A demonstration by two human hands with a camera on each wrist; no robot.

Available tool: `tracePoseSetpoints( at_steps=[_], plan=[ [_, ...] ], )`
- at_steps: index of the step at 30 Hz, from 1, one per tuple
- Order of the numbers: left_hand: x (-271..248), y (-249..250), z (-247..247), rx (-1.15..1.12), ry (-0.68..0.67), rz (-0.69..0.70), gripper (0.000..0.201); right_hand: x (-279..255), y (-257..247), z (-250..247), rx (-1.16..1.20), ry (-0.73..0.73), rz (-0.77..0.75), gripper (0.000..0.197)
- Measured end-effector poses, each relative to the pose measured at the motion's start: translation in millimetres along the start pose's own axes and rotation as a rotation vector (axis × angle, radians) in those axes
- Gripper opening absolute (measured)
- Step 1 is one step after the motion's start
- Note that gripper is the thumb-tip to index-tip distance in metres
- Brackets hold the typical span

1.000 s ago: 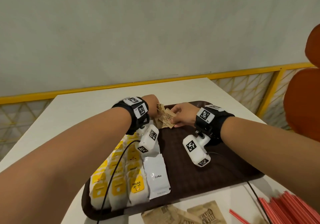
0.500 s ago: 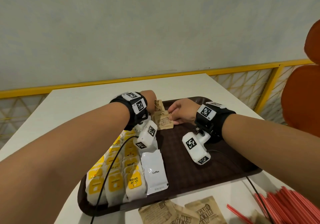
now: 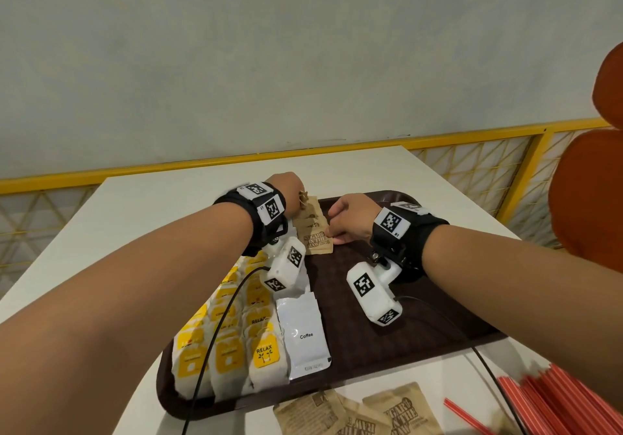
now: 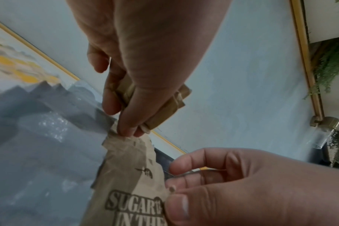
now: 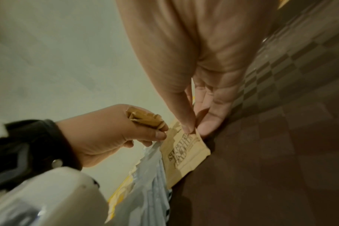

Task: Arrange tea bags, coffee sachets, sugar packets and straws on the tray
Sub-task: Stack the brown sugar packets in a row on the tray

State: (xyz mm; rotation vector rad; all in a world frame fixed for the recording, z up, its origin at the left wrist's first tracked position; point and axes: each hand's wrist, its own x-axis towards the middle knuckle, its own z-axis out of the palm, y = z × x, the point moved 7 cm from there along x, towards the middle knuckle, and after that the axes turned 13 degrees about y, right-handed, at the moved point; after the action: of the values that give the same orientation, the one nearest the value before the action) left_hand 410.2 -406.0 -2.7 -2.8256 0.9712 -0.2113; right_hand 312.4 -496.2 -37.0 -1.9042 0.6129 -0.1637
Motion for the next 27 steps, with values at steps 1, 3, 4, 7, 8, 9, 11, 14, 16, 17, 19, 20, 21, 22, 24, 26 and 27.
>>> tracePoseSetpoints(
  at_steps=[1,3,4,7,8,9,11,14,16,17,19,20,21,22,24,26,27],
  plan=[
    [1,0,0,0.003,0.006,0.005,0.010,0,-1,0,-0.008,0.000,-0.007,0.030],
    [2,2,1,0.017,-0.004,0.020,0.008,0,-2,1,-0.038,0.000,-0.026,0.029],
    [3,4,2,0.025,-0.014,0.027,0.009,0,-2,2,-0.059,0.003,-0.035,0.028],
    [4,9,3,0.022,-0.028,0.049,0.017,1,-3,3,-0.123,0.005,-0.063,0.027],
    [4,10,4,0.026,-0.033,0.052,0.019,1,-4,4,-0.138,0.004,-0.072,0.026],
    [4,11,4,0.030,-0.041,0.057,0.021,1,-4,4,-0.150,0.002,-0.078,0.026],
    [5,13,5,0.032,-0.053,0.066,0.024,1,-5,5,-0.172,-0.005,-0.080,0.026],
    [7,15,7,0.045,-0.076,0.089,0.026,1,-5,6,-0.185,-0.015,-0.078,0.024],
    [7,15,7,0.050,-0.068,0.105,0.026,0,-5,7,-0.185,-0.015,-0.074,0.024],
    [8,15,7,0.044,-0.063,0.106,0.026,1,-4,6,-0.177,-0.017,-0.068,0.024],
    [8,15,6,0.038,-0.053,0.107,0.026,2,-2,5,-0.152,-0.024,-0.043,0.021],
    [8,14,5,0.033,-0.047,0.103,0.025,2,-2,4,-0.142,-0.025,-0.029,0.020],
    [8,13,5,0.023,-0.038,0.092,0.024,2,-1,3,-0.136,-0.024,-0.017,0.020],
    [7,12,3,0.007,-0.026,0.077,0.024,2,-1,1,-0.133,-0.023,-0.007,0.020],
    [7,10,1,-0.014,-0.001,0.066,0.025,2,0,-1,-0.135,-0.022,0.005,0.021],
    [7,8,1,-0.023,0.009,0.062,0.025,0,1,-2,-0.137,-0.024,0.015,0.021],
    [7,7,1,-0.029,0.014,0.058,0.025,0,2,-2,-0.136,-0.027,0.021,0.021]
  ],
)
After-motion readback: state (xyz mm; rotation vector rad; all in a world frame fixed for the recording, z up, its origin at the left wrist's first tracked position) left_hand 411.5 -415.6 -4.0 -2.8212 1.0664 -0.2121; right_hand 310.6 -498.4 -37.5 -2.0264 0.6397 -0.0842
